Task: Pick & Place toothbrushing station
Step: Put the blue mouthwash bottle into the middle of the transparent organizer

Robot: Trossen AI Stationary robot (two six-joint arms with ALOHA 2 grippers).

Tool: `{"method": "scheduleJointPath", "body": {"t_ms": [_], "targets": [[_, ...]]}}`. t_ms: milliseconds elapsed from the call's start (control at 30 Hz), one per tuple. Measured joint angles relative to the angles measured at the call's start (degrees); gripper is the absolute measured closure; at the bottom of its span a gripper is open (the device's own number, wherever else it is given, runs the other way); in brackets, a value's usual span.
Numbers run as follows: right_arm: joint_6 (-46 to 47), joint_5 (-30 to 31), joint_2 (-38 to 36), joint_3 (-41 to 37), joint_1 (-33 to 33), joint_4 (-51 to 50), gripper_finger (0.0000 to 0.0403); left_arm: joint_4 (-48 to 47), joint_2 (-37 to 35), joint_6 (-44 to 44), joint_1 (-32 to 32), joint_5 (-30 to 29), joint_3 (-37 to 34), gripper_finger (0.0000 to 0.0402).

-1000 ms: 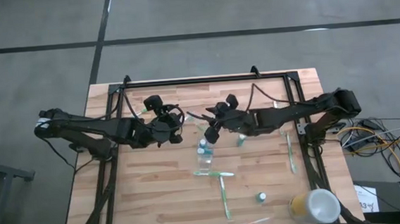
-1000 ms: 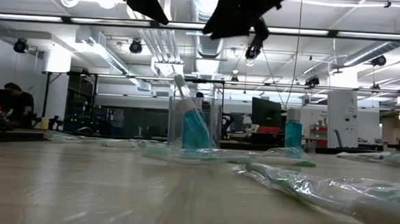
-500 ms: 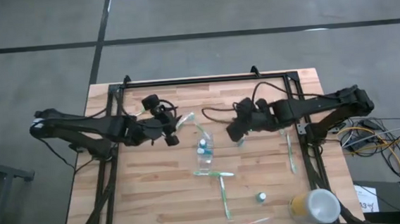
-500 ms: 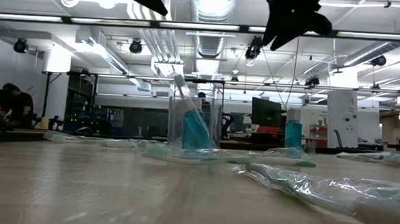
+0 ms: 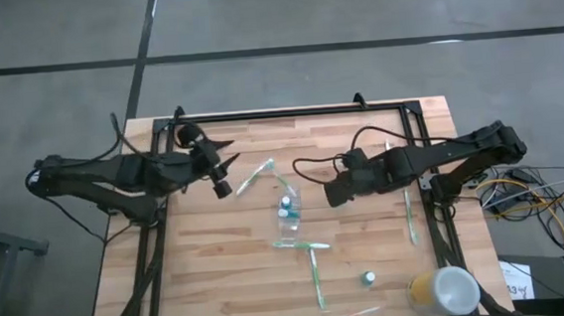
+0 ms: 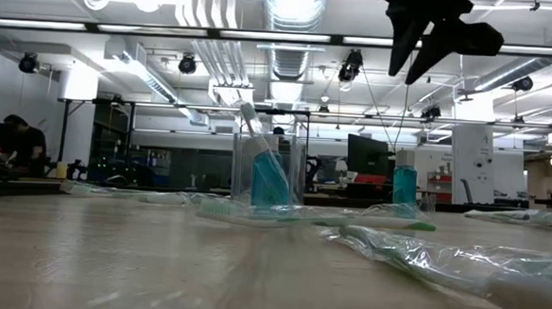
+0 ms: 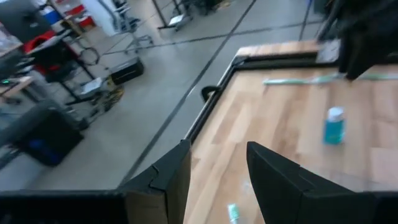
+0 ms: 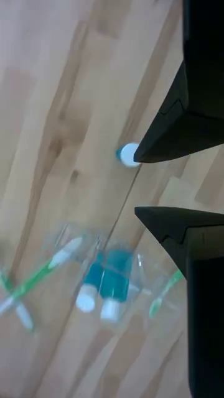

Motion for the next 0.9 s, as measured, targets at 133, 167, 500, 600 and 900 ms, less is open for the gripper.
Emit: {"method": "scheduleJointPath", "body": {"t_ms": [133,167,500,600,900], "targets": [[0.57,-2.14,0.81,-0.03,0.01,0.04,0.0284,0.08,-1.22,-0.11,0.0,3.4,-0.08,0.0241],[0.57,-2.5,1.07,-0.05,0.01,0.04,0.0284,0.12,-1.25,-0.1,0.0,3.56,-0.29,0.0241],[1.31,-8.39,5.88,-1.93,0.02,-1.95,0.0284,-0.29,-1.2,3.19,-0.02,3.68,-2.75,0.0241],[1.98,-8.7,6.81,-1.93,-0.01,-1.42,0.0284,-0.3,-1.2,4.04,-0.07,3.71,-2.75,0.0241],[0.89,-6.33,8.66,-2.33,-0.43,-1.2,0.0284,-0.28,-1.2,4.03,-0.04,3.71,-2.75,0.0241]]}}
